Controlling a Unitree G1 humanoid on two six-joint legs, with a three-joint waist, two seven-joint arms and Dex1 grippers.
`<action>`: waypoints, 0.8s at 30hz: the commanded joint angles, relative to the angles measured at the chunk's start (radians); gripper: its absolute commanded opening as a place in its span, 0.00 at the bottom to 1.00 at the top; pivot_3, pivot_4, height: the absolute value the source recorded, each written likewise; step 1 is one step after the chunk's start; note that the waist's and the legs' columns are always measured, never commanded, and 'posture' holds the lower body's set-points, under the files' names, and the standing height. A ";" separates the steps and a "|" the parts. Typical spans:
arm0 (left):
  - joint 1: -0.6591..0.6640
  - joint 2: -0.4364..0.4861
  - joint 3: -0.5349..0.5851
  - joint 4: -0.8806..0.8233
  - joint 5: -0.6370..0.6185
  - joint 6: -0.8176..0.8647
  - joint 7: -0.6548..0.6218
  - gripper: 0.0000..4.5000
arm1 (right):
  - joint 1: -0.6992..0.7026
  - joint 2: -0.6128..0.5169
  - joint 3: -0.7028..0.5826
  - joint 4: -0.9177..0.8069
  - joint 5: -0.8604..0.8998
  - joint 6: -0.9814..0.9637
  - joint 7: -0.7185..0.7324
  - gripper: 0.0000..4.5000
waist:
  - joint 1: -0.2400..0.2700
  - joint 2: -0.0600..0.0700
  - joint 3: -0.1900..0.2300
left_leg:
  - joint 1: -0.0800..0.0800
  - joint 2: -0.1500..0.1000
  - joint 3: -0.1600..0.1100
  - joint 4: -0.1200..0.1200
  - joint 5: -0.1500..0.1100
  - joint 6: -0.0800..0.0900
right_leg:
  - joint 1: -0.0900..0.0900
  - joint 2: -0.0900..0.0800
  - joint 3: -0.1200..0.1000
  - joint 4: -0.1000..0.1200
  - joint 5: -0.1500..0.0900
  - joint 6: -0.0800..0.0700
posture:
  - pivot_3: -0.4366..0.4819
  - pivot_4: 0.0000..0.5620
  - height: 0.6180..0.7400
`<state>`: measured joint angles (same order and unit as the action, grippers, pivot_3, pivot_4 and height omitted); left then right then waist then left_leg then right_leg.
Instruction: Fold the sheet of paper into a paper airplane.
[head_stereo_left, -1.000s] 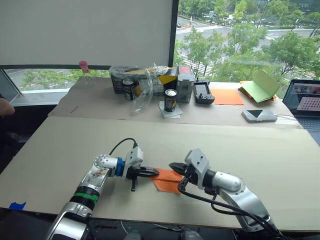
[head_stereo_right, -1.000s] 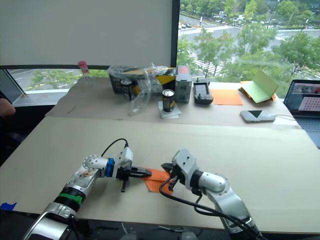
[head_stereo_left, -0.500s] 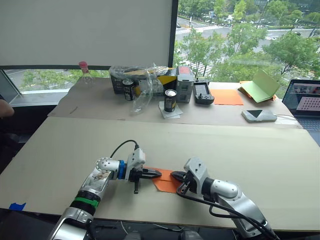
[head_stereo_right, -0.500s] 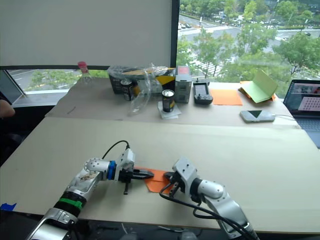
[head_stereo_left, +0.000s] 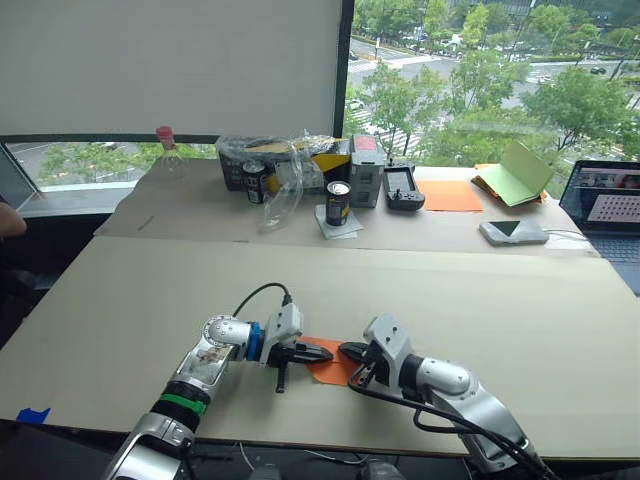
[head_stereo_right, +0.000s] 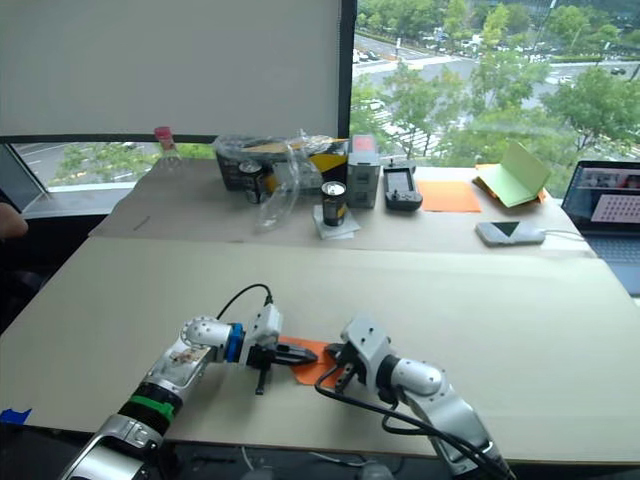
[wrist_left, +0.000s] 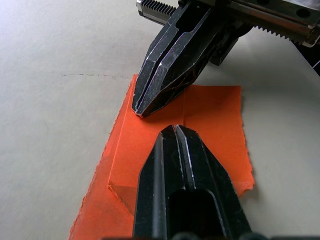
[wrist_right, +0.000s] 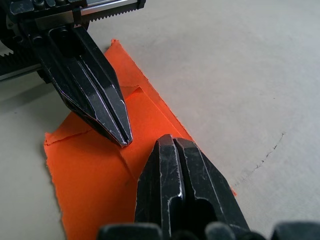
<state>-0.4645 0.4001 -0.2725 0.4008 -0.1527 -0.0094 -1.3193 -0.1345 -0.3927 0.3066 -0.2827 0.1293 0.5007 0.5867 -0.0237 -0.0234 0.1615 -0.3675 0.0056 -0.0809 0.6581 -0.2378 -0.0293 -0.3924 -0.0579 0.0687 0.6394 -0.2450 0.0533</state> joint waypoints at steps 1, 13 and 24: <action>0.061 0.083 0.004 0.049 0.038 -0.005 -0.007 0.00 | 0.013 -0.012 0.016 0.055 -0.026 0.029 -0.001 0.01 | -0.011 0.000 0.000 | 0.000 0.000 0.000 0.000 0.000 0.000 | 0.000 0.000 0.000 0.000 0.000 0.000 | 0.48 0.27 0.93; 0.111 0.167 0.148 -0.014 -0.079 0.085 0.028 0.00 | -0.015 -0.030 0.038 0.087 -0.028 0.010 0.043 0.01 | -0.024 -0.001 -0.001 | 0.012 0.007 0.001 -0.014 0.000 0.000 | 0.003 0.006 0.000 0.000 -0.004 -0.005 | 0.48 0.27 0.93; 0.158 0.100 0.097 -0.172 -0.092 0.139 0.084 0.00 | -0.035 -0.042 0.028 0.096 -0.031 0.001 0.047 0.01 | -0.020 -0.003 0.001 | 0.010 0.008 0.002 -0.015 0.000 0.000 | 0.002 0.006 0.000 -0.001 -0.004 -0.006 | 0.48 0.27 0.93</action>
<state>-0.3141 0.5068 -0.1541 0.2341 -0.2667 0.1343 -1.2465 -0.1856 -0.4177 0.3297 -0.2380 0.1293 0.4826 0.6384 -0.0438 -0.0262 0.1623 -0.3579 0.0130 -0.0795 0.6434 -0.2381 -0.0293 -0.3908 -0.0524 0.0690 0.6377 -0.2486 0.0478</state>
